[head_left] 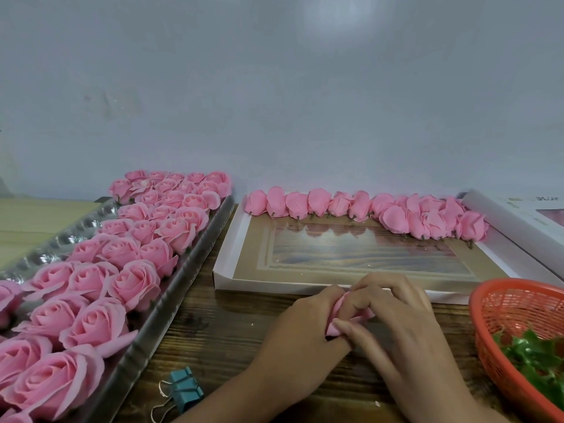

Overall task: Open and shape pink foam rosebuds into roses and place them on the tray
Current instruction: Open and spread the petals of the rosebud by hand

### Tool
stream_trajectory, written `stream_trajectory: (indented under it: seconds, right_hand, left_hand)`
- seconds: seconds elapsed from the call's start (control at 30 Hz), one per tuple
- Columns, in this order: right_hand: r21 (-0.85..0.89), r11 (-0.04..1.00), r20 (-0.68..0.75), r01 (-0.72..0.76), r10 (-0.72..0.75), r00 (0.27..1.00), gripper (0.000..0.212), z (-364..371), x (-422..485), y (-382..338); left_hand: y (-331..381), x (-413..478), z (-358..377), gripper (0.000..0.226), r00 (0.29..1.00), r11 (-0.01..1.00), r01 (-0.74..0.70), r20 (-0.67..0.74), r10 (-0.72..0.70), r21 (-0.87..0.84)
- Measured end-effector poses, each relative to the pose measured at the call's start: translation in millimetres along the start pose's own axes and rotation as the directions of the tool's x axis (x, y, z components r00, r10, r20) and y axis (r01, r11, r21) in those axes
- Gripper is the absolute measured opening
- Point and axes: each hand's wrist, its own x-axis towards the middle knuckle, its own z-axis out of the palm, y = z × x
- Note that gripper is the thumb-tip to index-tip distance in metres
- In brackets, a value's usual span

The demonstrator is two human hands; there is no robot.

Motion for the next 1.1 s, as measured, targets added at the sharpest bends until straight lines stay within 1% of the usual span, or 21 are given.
stream_trajectory:
  seconds: [0.17, 0.37, 0.53, 0.63, 0.7, 0.8, 0.93, 1.0, 1.1]
  right_hand:
    - [0.018, 0.998, 0.035, 0.061, -0.062, 0.997, 0.017, -0.8, -0.8, 1.2]
    - [-0.051, 0.999, 0.007, -0.018, 0.019, 1.000, 0.017, 1.2, -1.1, 4.0]
    - [-0.027, 0.998, -0.007, -0.052, 0.052, 0.999, 0.013, 2.3, -1.4, 2.0]
    - [-0.022, 0.999, -0.010, -0.050, 0.050, 0.999, 0.009, 2.5, -2.0, 3.0]
    - [-0.015, 0.999, -0.013, -0.048, 0.048, 0.999, 0.011, 2.1, -2.0, 3.7]
    - [0.037, 0.996, -0.025, -0.077, 0.078, 0.997, 0.011, 3.0, -2.9, 3.9]
    - [0.173, 0.971, -0.038, -0.163, 0.172, 0.984, 0.009, 5.3, -3.7, 5.1]
    - [0.226, 0.952, -0.014, -0.205, 0.214, 0.977, 0.016, 5.6, -4.1, 6.1]
    - [0.253, 0.933, 0.049, -0.256, 0.252, 0.967, 0.020, 6.0, -5.7, 6.8]
  left_hand:
    - [-1.9, 1.0, 1.3, 0.018, 0.999, 1.000, 0.023, 0.024, -0.024, 0.021]
    - [-2.0, -0.3, 1.3, 0.025, 1.000, 0.999, -0.012, 0.012, 0.011, 0.033]
    - [0.6, -0.4, 1.3, 0.033, 0.999, 0.997, -0.038, 0.031, 0.036, 0.065]
    - [2.1, -1.2, 0.9, 0.024, 0.997, 0.993, -0.068, 0.039, 0.065, 0.101]
    - [2.2, -2.1, 0.7, 0.018, 0.996, 0.989, -0.084, 0.044, 0.079, 0.122]
    - [1.7, -2.1, 0.9, 0.022, 0.996, 0.987, -0.088, 0.031, 0.084, 0.132]
    - [0.2, -1.5, 2.2, 0.031, 0.996, 0.989, -0.084, 0.010, 0.084, 0.124]
    - [-1.2, -1.2, 3.2, 0.029, 0.997, 0.989, -0.082, 0.006, 0.082, 0.127]
    - [-2.5, -0.4, 2.6, 0.028, 0.997, 0.988, -0.073, -0.021, 0.077, 0.139]
